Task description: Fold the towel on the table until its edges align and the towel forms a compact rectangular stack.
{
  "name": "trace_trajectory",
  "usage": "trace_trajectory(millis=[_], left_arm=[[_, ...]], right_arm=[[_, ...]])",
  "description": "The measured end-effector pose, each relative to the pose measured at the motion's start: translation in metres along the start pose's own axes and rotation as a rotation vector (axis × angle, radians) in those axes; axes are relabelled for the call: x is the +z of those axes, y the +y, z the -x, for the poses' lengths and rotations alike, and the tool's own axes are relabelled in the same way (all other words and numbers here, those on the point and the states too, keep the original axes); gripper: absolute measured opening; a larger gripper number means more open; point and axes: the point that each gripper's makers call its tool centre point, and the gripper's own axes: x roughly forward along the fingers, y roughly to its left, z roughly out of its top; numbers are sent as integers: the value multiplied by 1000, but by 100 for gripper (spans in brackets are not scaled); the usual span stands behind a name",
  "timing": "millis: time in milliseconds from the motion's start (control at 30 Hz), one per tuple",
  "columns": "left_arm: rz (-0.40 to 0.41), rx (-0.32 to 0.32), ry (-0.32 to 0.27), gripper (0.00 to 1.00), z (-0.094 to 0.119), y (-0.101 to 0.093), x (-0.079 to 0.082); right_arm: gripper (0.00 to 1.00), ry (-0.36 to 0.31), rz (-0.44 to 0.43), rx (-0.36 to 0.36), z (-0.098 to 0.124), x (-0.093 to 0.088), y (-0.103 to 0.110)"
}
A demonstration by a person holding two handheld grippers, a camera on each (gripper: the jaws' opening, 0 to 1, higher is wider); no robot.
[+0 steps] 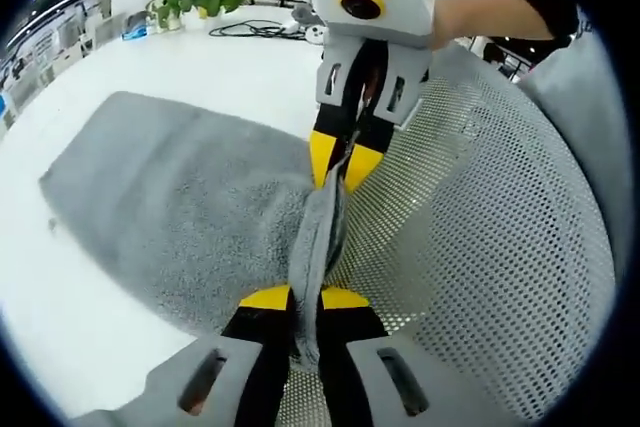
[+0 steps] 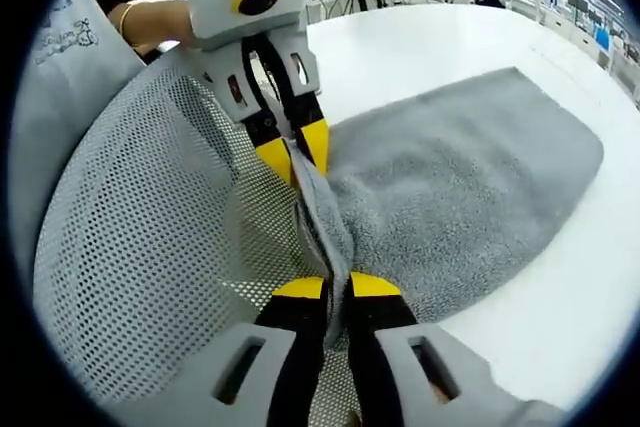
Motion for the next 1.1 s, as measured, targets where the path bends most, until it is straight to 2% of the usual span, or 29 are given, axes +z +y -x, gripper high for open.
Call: trace_trajectory(millis=[67, 100, 267, 600, 833, 933, 1100], left_arm=[[-16, 7, 7, 8, 3, -2, 1], [-23, 11, 5, 8, 6, -3, 3], [-41, 24, -3, 8, 19, -4, 9], [-73, 57, -70, 8, 53, -2, 37], [-105, 125, -140, 8, 80, 10, 65], [-118, 134, -146, 8, 89, 15, 73], [-158, 163, -174, 8, 104, 33, 95]], right_arm=[[4, 4, 30, -5, 2, 2, 2], [4, 18, 96, -19, 4, 4, 2], [4, 12, 125, -29, 15, 13, 8], [4, -46, 131, -51, 48, 38, 10], [4, -86, 133, -77, 73, 59, 6], [5, -125, 121, -94, 81, 69, 1], [5, -160, 109, -119, 96, 84, -12]])
